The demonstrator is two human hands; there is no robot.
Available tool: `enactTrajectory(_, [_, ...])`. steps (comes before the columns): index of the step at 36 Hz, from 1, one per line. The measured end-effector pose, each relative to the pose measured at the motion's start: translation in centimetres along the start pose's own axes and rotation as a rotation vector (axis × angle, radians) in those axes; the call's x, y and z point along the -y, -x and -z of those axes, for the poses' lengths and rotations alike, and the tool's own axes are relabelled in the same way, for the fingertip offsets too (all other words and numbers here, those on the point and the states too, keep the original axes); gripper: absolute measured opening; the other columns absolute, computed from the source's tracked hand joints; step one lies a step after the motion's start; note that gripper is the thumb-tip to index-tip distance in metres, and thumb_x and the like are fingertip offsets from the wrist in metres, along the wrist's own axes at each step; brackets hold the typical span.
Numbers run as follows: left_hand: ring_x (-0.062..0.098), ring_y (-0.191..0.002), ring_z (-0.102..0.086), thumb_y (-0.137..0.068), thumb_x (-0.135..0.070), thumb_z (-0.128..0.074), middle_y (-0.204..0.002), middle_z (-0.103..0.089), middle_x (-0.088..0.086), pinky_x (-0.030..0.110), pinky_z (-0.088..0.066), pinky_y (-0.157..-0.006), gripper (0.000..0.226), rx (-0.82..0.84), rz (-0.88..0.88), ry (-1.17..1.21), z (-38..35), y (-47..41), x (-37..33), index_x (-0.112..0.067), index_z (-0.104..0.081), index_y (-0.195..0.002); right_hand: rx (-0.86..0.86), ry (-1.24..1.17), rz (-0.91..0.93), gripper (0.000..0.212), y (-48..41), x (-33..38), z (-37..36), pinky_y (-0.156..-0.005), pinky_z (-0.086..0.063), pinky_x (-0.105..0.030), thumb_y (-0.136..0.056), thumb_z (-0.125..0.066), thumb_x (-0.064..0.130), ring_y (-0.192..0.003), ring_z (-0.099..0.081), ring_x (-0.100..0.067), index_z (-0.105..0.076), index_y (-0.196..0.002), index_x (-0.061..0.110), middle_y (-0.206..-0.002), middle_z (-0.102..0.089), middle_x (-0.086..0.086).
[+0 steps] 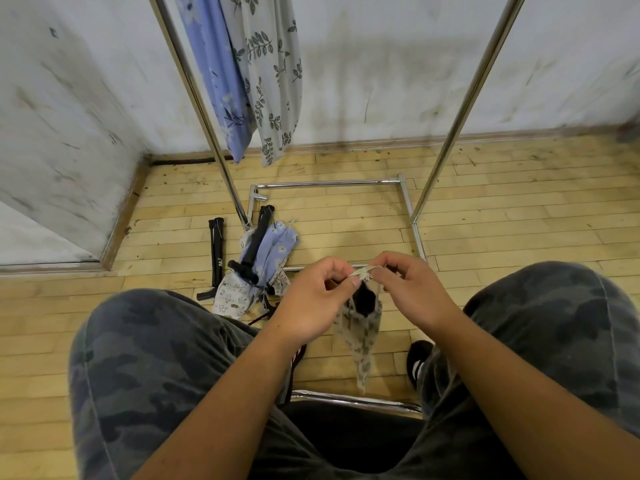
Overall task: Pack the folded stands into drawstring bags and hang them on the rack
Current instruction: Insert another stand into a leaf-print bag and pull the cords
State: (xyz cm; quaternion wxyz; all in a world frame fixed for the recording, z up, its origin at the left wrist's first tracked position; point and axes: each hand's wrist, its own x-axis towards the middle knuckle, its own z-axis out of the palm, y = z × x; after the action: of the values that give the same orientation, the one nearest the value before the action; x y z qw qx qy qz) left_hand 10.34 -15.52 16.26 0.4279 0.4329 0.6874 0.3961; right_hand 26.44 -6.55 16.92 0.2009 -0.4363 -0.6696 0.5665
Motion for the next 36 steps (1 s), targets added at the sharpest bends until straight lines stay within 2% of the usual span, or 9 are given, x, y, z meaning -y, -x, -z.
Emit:
enactTrajectory(2, [0.010,-0.080,-0.064,-0.100,-0.036,-0.064,-0.096,-0.071,-0.009,0.033,-0.053,-0.082,0.005,0.007,-0.010,0.013,0.3,-0.1,-0.9,-0.035,-0.067,-0.096,-0.008,-0.030,-0.001,0.018,-0.2,0.7,0.3,-0.072,-0.048,-0.016,-0.097,-0.062,0.016,-0.078,-0.062,-0.013,-0.074,-0.085,0.011,-0.087,-0.070,-0.010])
enactTrajectory(5, [0.004,-0.080,-0.065,-0.100,-0.036,-0.064,-0.095,-0.072,-0.009,0.020,-0.049,-0.076,0.005,-0.007,-0.023,-0.001,0.8,-0.5,-2.2,-0.033,-0.068,-0.096,-0.002,-0.066,0.002,0.018,-0.5,1.8,0.6,-0.091,-0.052,-0.036,-0.098,-0.060,0.016,-0.096,-0.067,-0.025,-0.074,-0.089,0.011,-0.098,-0.074,-0.011])
enactTrajectory(9, [-0.006,-0.077,-0.062,-0.099,-0.035,-0.066,-0.094,-0.071,-0.013,0.006,-0.041,-0.067,0.004,-0.056,-0.052,-0.017,1.8,-1.0,-4.4,-0.034,-0.068,-0.096,-0.013,-0.098,0.032,0.021,-1.0,3.8,1.1,-0.080,-0.045,-0.033,-0.100,-0.058,0.014,-0.077,-0.058,-0.013,-0.071,-0.082,0.013,-0.077,-0.066,0.000])
enactTrajectory(11, [-0.004,-0.074,-0.063,-0.099,-0.035,-0.066,-0.093,-0.071,-0.011,0.009,-0.042,-0.066,0.005,-0.072,-0.073,-0.004,2.4,-1.2,-5.6,-0.030,-0.069,-0.098,-0.012,-0.095,0.054,0.023,-1.2,5.1,1.3,-0.083,-0.046,-0.034,-0.100,-0.058,0.014,-0.077,-0.058,-0.011,-0.069,-0.080,0.015,-0.074,-0.065,0.006])
enactTrajectory(13, [-0.004,-0.065,-0.060,-0.098,-0.035,-0.066,-0.090,-0.070,-0.012,0.015,-0.042,-0.061,0.007,-0.081,-0.091,0.017,3.1,-1.4,-6.8,-0.028,-0.069,-0.098,-0.016,-0.095,0.090,0.023,-1.5,6.5,1.6,-0.089,-0.049,-0.037,-0.101,-0.058,0.014,-0.081,-0.062,-0.013,-0.070,-0.082,0.012,-0.079,-0.067,-0.001])
enactTrajectory(18, [-0.003,-0.069,-0.059,-0.098,-0.036,-0.067,-0.077,-0.066,-0.021,0.010,-0.044,-0.064,0.006,-0.120,-0.139,0.004,4.8,-1.8,-9.6,-0.033,-0.069,-0.094,-0.064,-0.101,0.156,0.020,-2.3,9.9,2.1,-0.095,-0.053,-0.044,-0.100,-0.058,0.014,-0.092,-0.067,-0.027,-0.070,-0.085,0.007,-0.086,-0.071,-0.008])
enactTrajectory(21, [-0.002,-0.067,-0.059,-0.098,-0.037,-0.067,-0.075,-0.067,-0.018,0.018,-0.045,-0.068,0.007,-0.156,-0.167,0.023,5.8,-2.3,-12.0,-0.033,-0.069,-0.092,-0.097,-0.113,0.172,0.020,-3.1,12.3,2.6,-0.097,-0.052,-0.052,-0.101,-0.059,0.018,-0.095,-0.065,-0.034,-0.069,-0.088,0.007,-0.090,-0.070,-0.015])
enactTrajectory(30, [0.001,-0.073,-0.063,-0.097,-0.037,-0.068,-0.083,-0.070,-0.014,0.023,-0.050,-0.072,0.005,-0.255,-0.273,0.036,8.8,-4.5,-19.3,-0.032,-0.069,-0.094,-0.169,-0.161,0.290,0.021,-5.2,19.6,4.9,-0.088,-0.055,-0.050,-0.101,-0.061,0.018,-0.089,-0.068,-0.035,-0.072,-0.085,0.011,-0.088,-0.072,-0.016])
enactTrajectory(36, [0.000,-0.071,-0.062,-0.099,-0.038,-0.065,-0.079,-0.067,-0.019,0.019,-0.049,-0.066,0.006,-0.277,-0.337,0.045,10.5,-5.9,-23.2,-0.033,-0.067,-0.096,-0.158,-0.231,0.340,0.020,-6.7,23.4,6.2,-0.084,-0.054,-0.035,-0.101,-0.062,0.017,-0.079,-0.067,-0.011,-0.073,-0.086,0.012,-0.080,-0.072,-0.002])
